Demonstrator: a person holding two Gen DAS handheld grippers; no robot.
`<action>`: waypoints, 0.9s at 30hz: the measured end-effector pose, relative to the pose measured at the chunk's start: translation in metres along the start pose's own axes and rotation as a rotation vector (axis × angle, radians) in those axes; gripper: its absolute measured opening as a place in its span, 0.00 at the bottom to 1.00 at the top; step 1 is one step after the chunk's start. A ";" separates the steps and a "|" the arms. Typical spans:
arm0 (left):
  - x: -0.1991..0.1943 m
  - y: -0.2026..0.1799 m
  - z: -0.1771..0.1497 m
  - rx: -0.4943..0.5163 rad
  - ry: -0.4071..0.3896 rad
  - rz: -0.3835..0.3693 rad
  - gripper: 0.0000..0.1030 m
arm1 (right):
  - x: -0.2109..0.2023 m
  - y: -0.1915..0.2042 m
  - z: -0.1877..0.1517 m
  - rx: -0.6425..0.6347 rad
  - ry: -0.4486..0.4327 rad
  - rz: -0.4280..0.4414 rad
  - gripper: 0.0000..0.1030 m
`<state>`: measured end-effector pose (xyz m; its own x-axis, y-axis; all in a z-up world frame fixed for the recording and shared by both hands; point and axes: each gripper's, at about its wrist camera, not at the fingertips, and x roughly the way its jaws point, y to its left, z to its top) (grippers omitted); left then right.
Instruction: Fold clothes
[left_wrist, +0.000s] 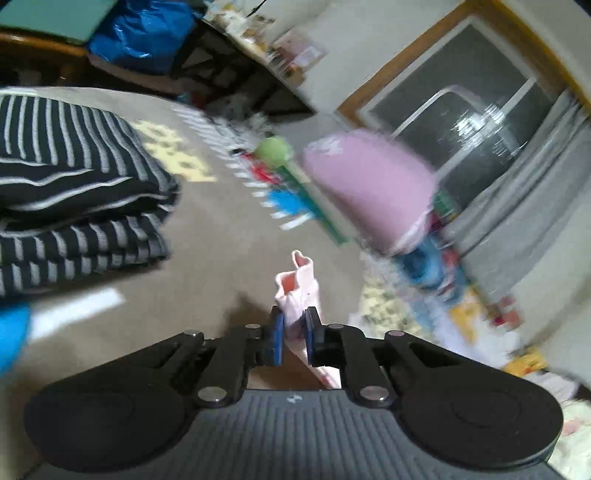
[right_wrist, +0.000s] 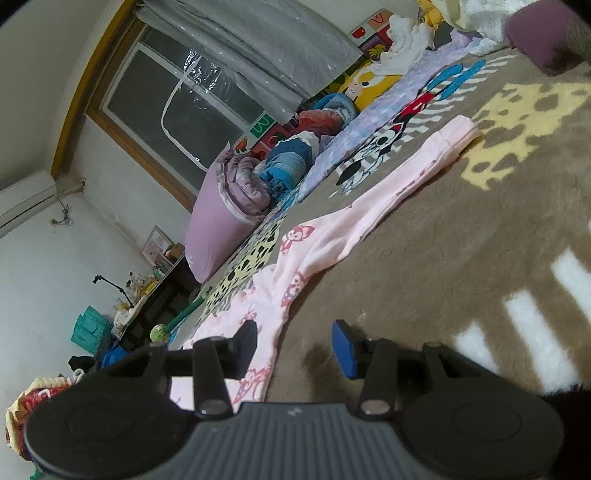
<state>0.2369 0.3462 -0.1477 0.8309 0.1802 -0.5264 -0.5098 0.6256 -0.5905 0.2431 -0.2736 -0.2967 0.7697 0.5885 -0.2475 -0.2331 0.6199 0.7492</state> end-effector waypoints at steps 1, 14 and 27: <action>0.007 0.005 -0.004 0.000 0.056 0.045 0.14 | 0.000 0.000 0.000 0.002 -0.001 0.002 0.45; -0.004 -0.036 -0.015 0.239 -0.055 -0.011 0.27 | 0.000 0.000 0.001 0.008 -0.001 0.005 0.45; 0.018 -0.050 -0.026 0.235 -0.088 -0.069 0.26 | -0.019 -0.017 0.045 0.129 -0.171 -0.196 0.58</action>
<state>0.2712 0.2987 -0.1436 0.8835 0.1899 -0.4283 -0.3939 0.7959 -0.4597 0.2594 -0.3185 -0.2773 0.8840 0.3616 -0.2964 -0.0011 0.6356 0.7721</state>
